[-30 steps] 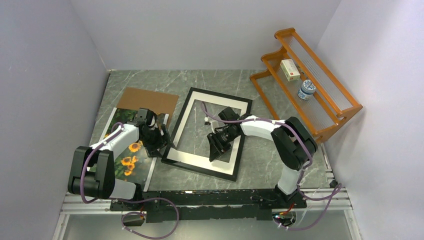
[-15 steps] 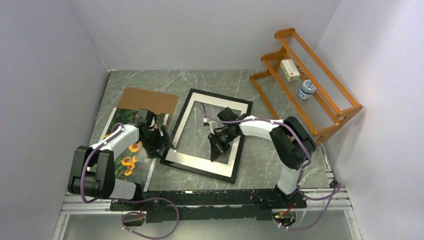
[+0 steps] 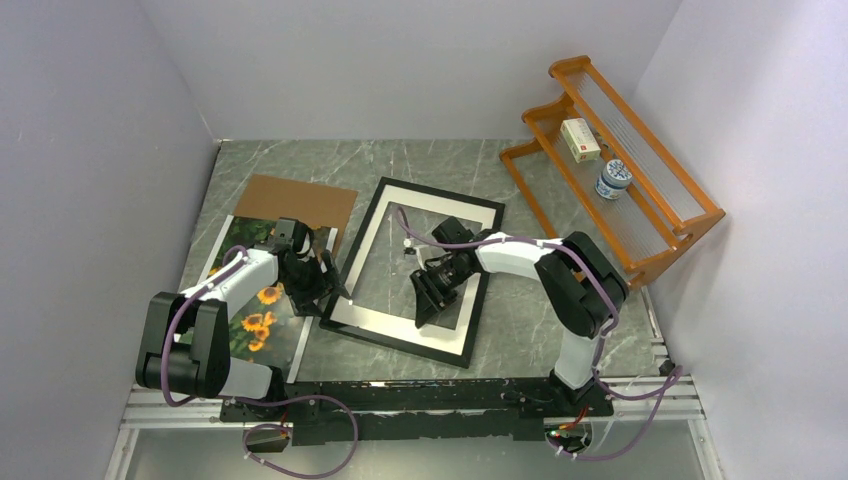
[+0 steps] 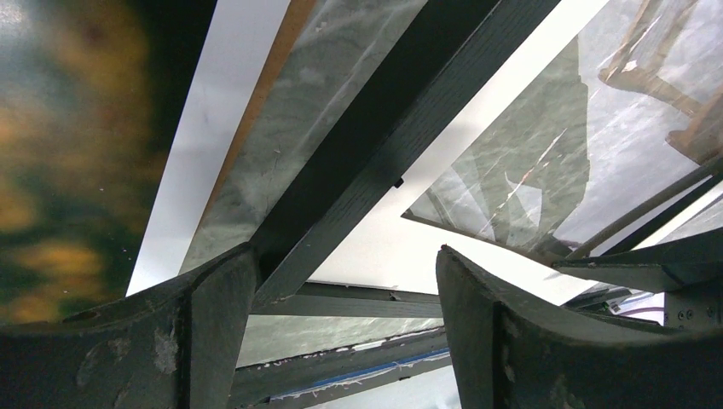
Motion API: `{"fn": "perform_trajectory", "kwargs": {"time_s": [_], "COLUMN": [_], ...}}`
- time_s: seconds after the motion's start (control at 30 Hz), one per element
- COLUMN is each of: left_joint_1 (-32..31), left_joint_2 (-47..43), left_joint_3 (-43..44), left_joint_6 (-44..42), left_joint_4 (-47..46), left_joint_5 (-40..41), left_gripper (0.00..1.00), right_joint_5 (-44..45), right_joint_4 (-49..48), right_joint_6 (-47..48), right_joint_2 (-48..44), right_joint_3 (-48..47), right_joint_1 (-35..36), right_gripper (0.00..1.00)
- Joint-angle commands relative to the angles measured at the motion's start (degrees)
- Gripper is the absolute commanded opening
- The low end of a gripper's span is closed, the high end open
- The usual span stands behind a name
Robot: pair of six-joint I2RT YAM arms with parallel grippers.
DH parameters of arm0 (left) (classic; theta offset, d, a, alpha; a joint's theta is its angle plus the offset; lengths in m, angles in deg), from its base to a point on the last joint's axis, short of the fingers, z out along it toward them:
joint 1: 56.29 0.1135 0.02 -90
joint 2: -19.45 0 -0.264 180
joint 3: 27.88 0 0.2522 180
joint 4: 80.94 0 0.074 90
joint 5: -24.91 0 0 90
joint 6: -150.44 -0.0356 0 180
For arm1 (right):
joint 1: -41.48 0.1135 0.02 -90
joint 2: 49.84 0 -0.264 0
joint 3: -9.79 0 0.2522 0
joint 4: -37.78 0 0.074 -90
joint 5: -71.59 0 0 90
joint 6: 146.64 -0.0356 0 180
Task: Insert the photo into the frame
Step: Adjust the photo frame item on the photo frame.
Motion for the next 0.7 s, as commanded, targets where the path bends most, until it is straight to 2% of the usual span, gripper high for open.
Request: {"fn": "perform_trajectory", "kwargs": {"time_s": [0.0,0.27,0.5,0.67], "left_joint_1": [-0.2,-0.2,-0.2,-0.2], "left_joint_2": [-0.2,-0.5,-1.1,-1.2], "left_joint_3": [-0.2,-0.2,-0.3,-0.6], "left_joint_6": [0.0,0.1,0.2,0.3], "left_joint_4": [-0.8,-0.6,-0.3,-0.6], "left_joint_5": [-0.8,-0.7,-0.3,-0.5], "left_gripper": [0.81,0.81,0.81,0.81], "right_joint_5": [-4.3,-4.4,7.0,8.9], "right_joint_4": [-1.4,-0.3,0.3,-0.8], "right_joint_6": [0.6,0.7,-2.4,-3.2], "right_joint_2": [0.9,1.0,-1.6,-3.0], "right_joint_3": [-0.6,-0.9,-0.3,0.4], "right_joint_1": [1.5,1.8,1.8,1.8], "right_gripper": [0.42,0.49,0.55,0.56]}}
